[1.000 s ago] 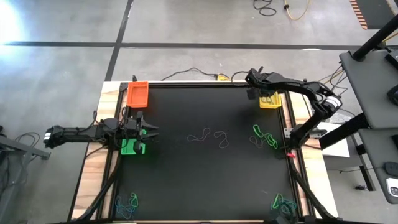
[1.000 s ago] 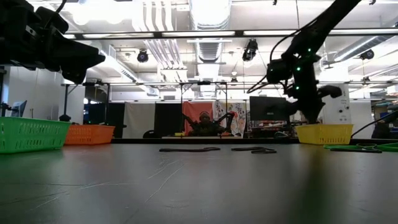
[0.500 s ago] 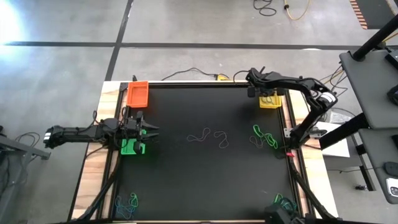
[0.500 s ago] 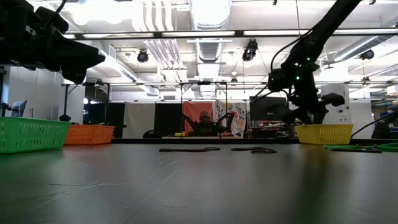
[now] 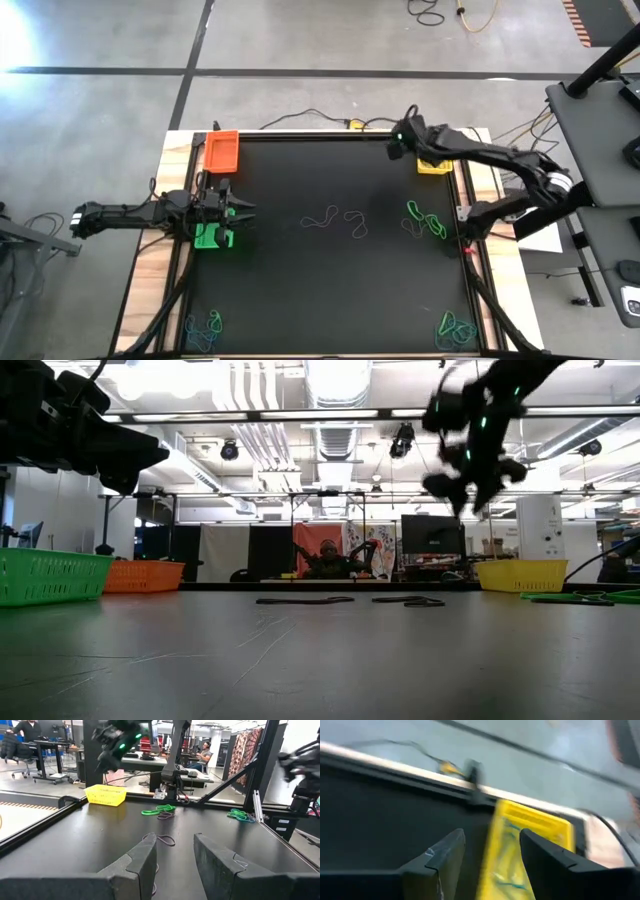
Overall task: Sort rubber bands into baskets
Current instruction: Put the center violet rubber band into the green bin
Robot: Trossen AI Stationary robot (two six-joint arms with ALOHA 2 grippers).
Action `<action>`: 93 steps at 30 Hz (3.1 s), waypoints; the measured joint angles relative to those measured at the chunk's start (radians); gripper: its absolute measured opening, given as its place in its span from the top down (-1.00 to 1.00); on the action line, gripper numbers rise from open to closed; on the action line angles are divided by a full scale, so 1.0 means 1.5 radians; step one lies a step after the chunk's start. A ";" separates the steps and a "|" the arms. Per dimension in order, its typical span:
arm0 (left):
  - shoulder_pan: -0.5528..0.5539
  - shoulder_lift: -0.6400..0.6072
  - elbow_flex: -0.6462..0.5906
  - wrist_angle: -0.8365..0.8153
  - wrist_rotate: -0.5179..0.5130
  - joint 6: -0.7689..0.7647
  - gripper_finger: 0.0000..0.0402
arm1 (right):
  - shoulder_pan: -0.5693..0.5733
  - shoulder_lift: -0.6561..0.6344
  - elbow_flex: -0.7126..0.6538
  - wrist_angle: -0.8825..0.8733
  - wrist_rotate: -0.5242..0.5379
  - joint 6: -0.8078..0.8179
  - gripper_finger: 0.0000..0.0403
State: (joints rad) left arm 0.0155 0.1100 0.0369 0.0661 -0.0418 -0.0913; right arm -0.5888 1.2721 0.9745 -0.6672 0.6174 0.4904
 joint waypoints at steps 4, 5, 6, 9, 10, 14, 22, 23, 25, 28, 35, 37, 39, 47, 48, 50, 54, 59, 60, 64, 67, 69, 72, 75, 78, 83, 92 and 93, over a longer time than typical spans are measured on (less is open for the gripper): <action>0.000 0.000 0.000 0.000 0.000 0.000 0.43 | 0.128 -0.041 -0.005 0.031 -0.065 -0.027 0.07; 0.000 0.000 0.000 0.000 0.000 0.000 0.43 | 0.162 -0.046 -0.007 0.043 -0.080 -0.030 0.07; 0.000 0.000 0.000 0.000 0.000 0.000 0.43 | 0.194 -0.049 -0.011 0.054 -0.094 -0.034 0.07; 0.000 0.000 0.000 0.000 0.000 0.000 0.43 | 0.289 -0.049 -0.023 0.088 -0.116 -0.054 0.07; 0.000 0.000 0.000 0.000 0.000 0.000 0.43 | 0.319 -0.047 -0.026 0.092 -0.117 -0.060 0.07; 0.000 0.000 0.000 0.000 0.000 0.000 0.43 | 0.418 -0.038 -0.028 0.097 -0.128 -0.055 0.07; 0.000 0.000 0.000 0.000 0.000 0.000 0.43 | 0.528 -0.041 -0.028 0.065 -0.275 -0.031 0.07; 0.000 0.000 0.000 0.000 0.000 0.000 0.43 | 0.537 -0.041 -0.028 0.051 -0.281 -0.019 0.07; 0.000 0.000 0.000 0.000 0.000 0.000 0.43 | 0.555 -0.041 -0.028 0.029 -0.283 0.008 0.07; 0.000 0.000 0.000 0.000 0.000 0.000 0.43 | 0.576 -0.041 -0.028 0.008 -0.282 0.030 0.07; 0.000 0.000 0.000 0.000 0.000 0.000 0.43 | 0.591 -0.035 -0.028 -0.020 -0.296 0.060 0.07; 0.000 0.000 0.000 0.000 0.000 0.000 0.43 | 0.590 -0.035 -0.028 -0.058 -0.308 0.074 0.07; 0.000 0.000 0.000 0.000 0.000 0.000 0.43 | 0.590 -0.035 -0.028 -0.093 -0.307 0.098 0.07; 0.000 0.000 0.000 0.000 0.000 0.000 0.43 | 0.579 -0.002 -0.040 -0.005 -0.227 0.116 0.07; 0.000 0.000 0.000 0.000 0.000 0.000 0.43 | 0.574 0.011 -0.041 0.007 -0.220 0.112 0.07; 0.000 0.000 0.000 0.000 0.000 0.000 0.43 | 0.560 0.044 -0.042 0.028 -0.219 0.100 0.07; 0.000 0.000 0.000 0.000 0.000 0.000 0.43 | 0.518 0.109 -0.052 0.077 -0.219 0.097 0.07; 0.000 0.000 0.000 0.000 0.000 0.000 0.43 | 0.450 0.158 -0.068 0.139 -0.219 0.097 0.07; 0.000 0.000 0.000 0.000 0.000 0.000 0.43 | 0.438 0.167 -0.068 0.153 -0.219 0.094 0.07; 0.000 0.000 0.000 0.000 0.000 0.000 0.43 | 0.406 0.210 -0.068 0.189 -0.224 0.073 0.07; 0.000 0.000 0.000 0.000 0.000 0.000 0.43 | 0.398 0.241 -0.067 0.223 -0.242 0.062 0.07; 0.000 0.000 0.000 0.000 0.000 0.000 0.43 | 0.396 0.258 -0.066 0.235 -0.238 0.056 0.07; 0.000 0.000 0.000 0.000 0.000 0.000 0.43 | 0.390 0.274 -0.064 0.240 -0.240 0.049 0.11; 0.000 0.000 0.000 0.000 0.000 0.000 0.43 | 0.388 0.286 -0.064 0.240 -0.242 0.034 0.26; 0.000 0.000 0.000 0.000 0.000 0.000 0.43 | 0.387 0.294 -0.064 0.243 -0.240 0.011 0.48; 0.000 0.000 0.000 0.000 0.000 0.000 0.43 | 0.386 0.290 -0.065 0.255 -0.224 -0.033 0.90; 0.000 0.000 0.000 0.000 0.000 0.000 0.43 | 0.349 0.296 -0.030 0.300 -0.242 -0.131 0.95; 0.000 0.000 0.000 0.000 0.000 0.000 0.43 | 0.339 0.297 -0.023 0.315 -0.242 -0.140 0.95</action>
State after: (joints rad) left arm 0.0158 0.1097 0.0368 0.0662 -0.0416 -0.0910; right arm -0.0801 1.7182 0.9397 -0.1943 0.2547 0.2800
